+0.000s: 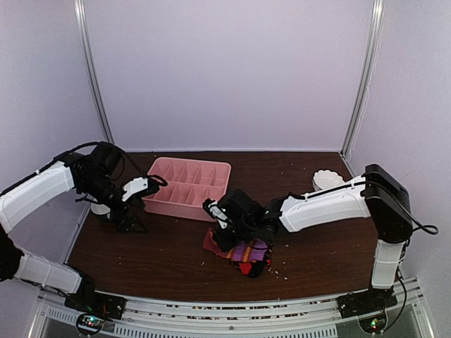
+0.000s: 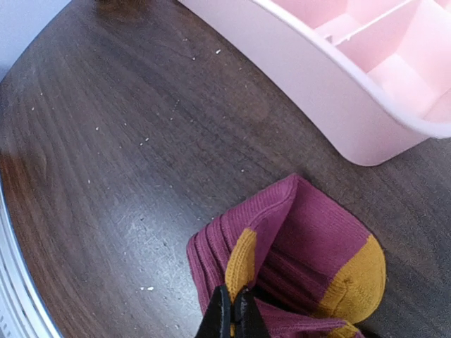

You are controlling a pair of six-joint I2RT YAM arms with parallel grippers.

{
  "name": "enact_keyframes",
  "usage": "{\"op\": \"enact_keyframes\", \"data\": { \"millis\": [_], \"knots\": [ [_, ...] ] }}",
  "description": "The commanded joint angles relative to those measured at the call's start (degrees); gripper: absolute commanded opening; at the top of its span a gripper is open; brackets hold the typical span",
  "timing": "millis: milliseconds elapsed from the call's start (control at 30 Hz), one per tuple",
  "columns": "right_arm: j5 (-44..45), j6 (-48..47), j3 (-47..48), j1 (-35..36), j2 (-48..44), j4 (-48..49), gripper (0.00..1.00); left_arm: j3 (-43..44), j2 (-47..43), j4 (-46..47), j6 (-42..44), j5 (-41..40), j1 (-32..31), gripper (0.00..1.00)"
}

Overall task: Roll the socks
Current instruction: Pick up the sock from the sock, then place the sock at the center of the board.

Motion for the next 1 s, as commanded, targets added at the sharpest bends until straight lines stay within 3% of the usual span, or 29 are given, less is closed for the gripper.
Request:
{"op": "enact_keyframes", "data": {
  "millis": [0,467,800,833,900,967],
  "knots": [
    [1.8,-2.2,1.9,-2.2,-5.2,-3.2,0.0,-0.1,-0.5,-0.1,0.8,-1.1,0.3,0.98],
    [1.4,-9.3,5.0,-9.5,-23.1,-12.1,0.0,-0.3,-0.3,0.0,1.0,-0.4,0.3,0.98],
    [9.1,-8.7,4.8,-19.6,-20.6,-12.8,0.0,-0.3,-0.4,0.1,1.0,-1.1,0.3,0.98],
    [11.0,-8.7,5.0,-19.9,-19.9,-13.4,0.03,-0.3,-0.4,0.1,1.0,-1.2,0.3,0.98],
    [14.9,-9.4,5.1,-19.5,-18.9,-14.9,0.27,-0.4,-0.5,0.0,1.0,-1.6,0.3,0.98],
    [18.6,-10.3,3.9,-17.5,-19.3,-16.0,0.42,-0.4,-0.6,0.0,1.1,-1.9,0.3,0.98]
  ]
}}
